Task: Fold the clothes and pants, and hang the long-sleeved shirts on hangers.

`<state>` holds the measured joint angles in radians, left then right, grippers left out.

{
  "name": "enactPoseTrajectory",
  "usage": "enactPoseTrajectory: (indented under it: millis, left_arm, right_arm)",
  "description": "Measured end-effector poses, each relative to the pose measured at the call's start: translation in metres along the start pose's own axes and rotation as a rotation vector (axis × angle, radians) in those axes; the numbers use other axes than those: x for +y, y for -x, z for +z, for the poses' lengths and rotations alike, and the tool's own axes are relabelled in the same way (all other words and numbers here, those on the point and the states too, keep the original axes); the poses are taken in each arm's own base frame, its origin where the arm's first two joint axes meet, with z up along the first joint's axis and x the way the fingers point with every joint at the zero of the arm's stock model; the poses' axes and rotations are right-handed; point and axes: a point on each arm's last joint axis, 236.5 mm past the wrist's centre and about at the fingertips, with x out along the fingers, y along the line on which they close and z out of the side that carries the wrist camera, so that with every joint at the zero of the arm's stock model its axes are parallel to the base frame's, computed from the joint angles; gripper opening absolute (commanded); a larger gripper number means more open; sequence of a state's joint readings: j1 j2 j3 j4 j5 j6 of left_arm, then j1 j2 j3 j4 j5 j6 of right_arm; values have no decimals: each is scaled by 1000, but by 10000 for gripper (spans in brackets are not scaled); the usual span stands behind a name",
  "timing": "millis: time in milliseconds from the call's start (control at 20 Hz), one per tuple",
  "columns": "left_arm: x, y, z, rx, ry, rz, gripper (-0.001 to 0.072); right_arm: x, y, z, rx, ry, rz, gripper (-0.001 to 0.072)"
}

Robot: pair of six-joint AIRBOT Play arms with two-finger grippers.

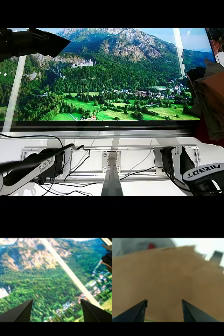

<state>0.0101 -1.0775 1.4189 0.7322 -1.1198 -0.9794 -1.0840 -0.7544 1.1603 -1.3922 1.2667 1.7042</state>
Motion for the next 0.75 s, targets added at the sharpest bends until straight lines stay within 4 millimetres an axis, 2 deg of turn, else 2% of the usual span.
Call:
enactPoseTrajectory:
  millis: [50,150,200,350,450,600,750]
  left_arm:
    - [0,0,0,0,-1,0,656]
    - [0,0,0,0,0,0,656]
    - [0,0,0,0,0,0,656]
    - [0,0,0,0,0,0,656]
    - [0,0,0,0,0,0,656]
    - [0,0,0,0,0,0,656]
    - [0,0,0,0,0,0,655]
  right_arm:
    - [17,-3,-7,20,56,48,299]
    - [61,-6,-25,47,229,155,56]
    - [87,-4,-37,62,327,221,24]
    - [156,12,-84,97,609,407,22]
    - [185,25,-115,106,788,486,22]
    - [204,38,-142,105,937,526,23]
    - [212,47,-161,128,985,563,23]
